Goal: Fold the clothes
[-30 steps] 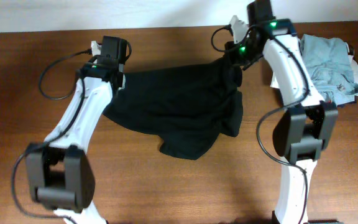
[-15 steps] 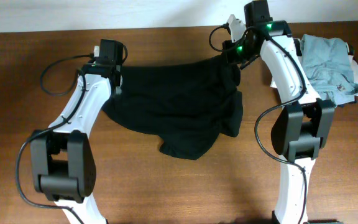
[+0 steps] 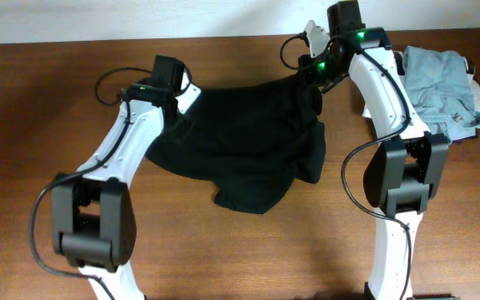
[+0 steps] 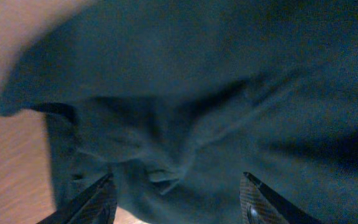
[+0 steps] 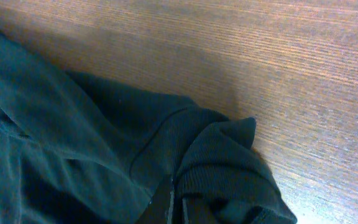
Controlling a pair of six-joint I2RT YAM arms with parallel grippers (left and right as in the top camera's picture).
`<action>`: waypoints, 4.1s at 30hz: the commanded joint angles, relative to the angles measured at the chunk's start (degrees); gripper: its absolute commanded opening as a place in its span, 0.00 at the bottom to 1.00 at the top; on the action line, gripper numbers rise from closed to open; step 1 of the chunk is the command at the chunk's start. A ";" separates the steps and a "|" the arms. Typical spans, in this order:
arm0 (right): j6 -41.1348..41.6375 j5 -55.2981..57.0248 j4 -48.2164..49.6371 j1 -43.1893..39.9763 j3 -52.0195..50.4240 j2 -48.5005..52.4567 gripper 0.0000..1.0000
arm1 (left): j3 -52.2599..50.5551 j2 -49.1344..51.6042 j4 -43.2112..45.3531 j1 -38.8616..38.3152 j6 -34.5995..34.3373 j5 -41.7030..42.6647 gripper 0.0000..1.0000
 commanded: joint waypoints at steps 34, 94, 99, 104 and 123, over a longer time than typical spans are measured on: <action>-0.17 1.18 -1.60 -0.20 0.50 -0.72 0.04 | 0.24 12.52 5.95 2.38 7.45 -2.29 0.15; -1.25 5.14 -14.73 -6.58 0.57 -48.50 0.04 | 53.77 -15.80 -32.61 3.87 -10.05 -13.66 0.01; -1.25 7.45 -19.02 -6.58 0.57 -57.61 0.04 | 53.77 -25.83 -33.29 3.87 -11.41 -13.42 0.01; -1.22 7.48 -20.87 -6.58 0.57 -66.05 0.04 | 53.77 -34.56 -34.21 3.87 -12.17 -11.63 0.01; -1.11 4.55 -21.62 -6.47 0.39 -62.79 0.04 | 48.35 -34.25 -41.07 3.87 -17.75 -13.81 0.01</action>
